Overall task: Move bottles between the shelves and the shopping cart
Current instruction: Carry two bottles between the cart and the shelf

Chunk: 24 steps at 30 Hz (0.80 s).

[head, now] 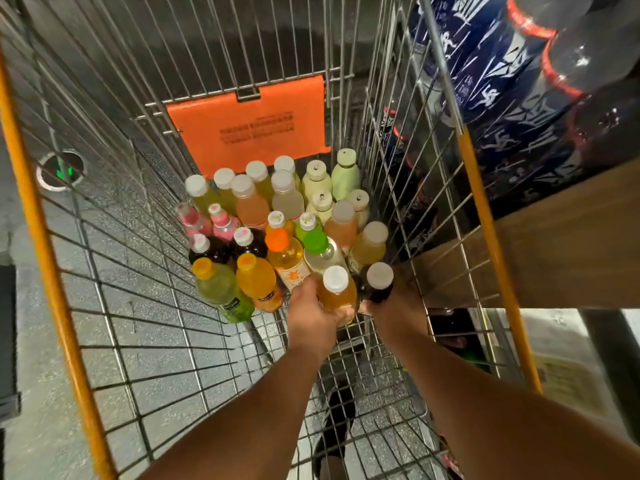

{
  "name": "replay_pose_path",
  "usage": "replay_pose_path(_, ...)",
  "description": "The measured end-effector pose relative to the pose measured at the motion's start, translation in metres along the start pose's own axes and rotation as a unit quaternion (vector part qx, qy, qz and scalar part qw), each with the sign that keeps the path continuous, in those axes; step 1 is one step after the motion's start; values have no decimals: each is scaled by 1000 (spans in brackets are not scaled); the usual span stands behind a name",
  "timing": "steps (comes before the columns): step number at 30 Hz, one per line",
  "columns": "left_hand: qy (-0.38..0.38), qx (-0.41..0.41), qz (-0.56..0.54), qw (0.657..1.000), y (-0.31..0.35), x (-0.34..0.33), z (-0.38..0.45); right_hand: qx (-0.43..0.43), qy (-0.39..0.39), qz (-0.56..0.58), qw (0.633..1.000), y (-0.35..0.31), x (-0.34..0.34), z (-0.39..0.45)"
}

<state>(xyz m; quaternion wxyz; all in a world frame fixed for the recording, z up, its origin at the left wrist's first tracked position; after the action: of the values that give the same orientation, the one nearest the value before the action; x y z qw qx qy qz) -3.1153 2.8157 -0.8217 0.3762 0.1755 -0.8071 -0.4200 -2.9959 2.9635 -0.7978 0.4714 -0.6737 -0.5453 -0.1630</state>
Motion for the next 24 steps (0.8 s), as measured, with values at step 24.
replay_pose_path(24,159,233,9,959,-51,131,-57,16,-102,-34,994,-69,-82,-123)
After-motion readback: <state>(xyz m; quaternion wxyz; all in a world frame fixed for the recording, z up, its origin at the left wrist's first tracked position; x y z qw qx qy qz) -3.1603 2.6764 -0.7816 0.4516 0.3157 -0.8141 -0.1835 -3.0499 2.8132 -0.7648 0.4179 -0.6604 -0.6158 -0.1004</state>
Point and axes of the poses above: each hand's wrist, its own z-axis towards the middle knuckle, its own x-axis out of the back of the hand, y = z × x, the point moved 9 cm from there along z, towards the middle knuckle, and after that the axes turned 10 degrees about -x, right-handed, at the moved point
